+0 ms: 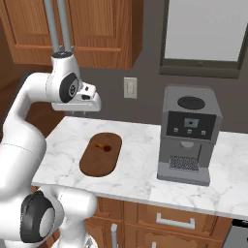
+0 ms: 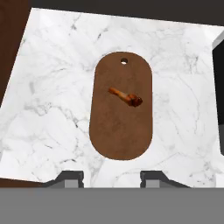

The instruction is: Open the cabinet, retrieve the rolling pin, and place it next to the meat on the cutting board to prepare for tenderizing.

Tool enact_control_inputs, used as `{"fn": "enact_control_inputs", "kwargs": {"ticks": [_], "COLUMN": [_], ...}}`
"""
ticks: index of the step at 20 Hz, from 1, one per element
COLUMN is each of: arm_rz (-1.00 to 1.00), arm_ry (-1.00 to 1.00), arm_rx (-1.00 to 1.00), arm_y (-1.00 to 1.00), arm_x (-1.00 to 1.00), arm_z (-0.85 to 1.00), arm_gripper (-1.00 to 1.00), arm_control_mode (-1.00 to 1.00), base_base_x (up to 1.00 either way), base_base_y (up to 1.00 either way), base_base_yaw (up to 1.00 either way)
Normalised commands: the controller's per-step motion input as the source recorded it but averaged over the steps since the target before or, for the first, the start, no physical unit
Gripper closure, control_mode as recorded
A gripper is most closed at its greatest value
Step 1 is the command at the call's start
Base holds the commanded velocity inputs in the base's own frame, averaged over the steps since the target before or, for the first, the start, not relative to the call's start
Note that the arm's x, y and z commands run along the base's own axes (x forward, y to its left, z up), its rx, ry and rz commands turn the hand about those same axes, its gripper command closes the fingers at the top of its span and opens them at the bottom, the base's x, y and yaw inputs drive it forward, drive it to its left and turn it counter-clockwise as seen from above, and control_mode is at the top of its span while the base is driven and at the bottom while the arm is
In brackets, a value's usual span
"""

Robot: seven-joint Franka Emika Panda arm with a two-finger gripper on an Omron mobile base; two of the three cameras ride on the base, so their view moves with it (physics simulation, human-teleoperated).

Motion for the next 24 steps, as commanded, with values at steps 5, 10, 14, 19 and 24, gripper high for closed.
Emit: {"fn": "enact_control_inputs", "kwargs": {"ticks": [5, 10, 14, 19, 24], "arm_rz": [0.00, 0.00, 0.00, 0.00, 0.02], "arm_ry": [0.00, -0.13, -0.34, -0.33, -0.29], "arm_rx": [0.00, 0.00, -0.05, -0.05, -0.05], "arm_y": [0.00, 0.18, 0.30, 0.22, 0.00], "arm_x": [-0.09, -0.08, -0.12, -0.01, 0.00], "arm_z": [0.00, 0.06, 0.35, 0.49, 0.51], "arm_gripper": [-1.00, -1.00, -1.00, -1.00, -1.00], "arm_control_mode": [-1.00, -1.00, -1.00, -1.00, -1.00], "base_base_x": [0.00, 0.00, 0.00, 0.00, 0.00], "base_base_y": [0.00, 0.00, 0.00, 0.00, 0.00], "base_base_yaw": [0.00, 0.00, 0.00, 0.00, 0.00]}}
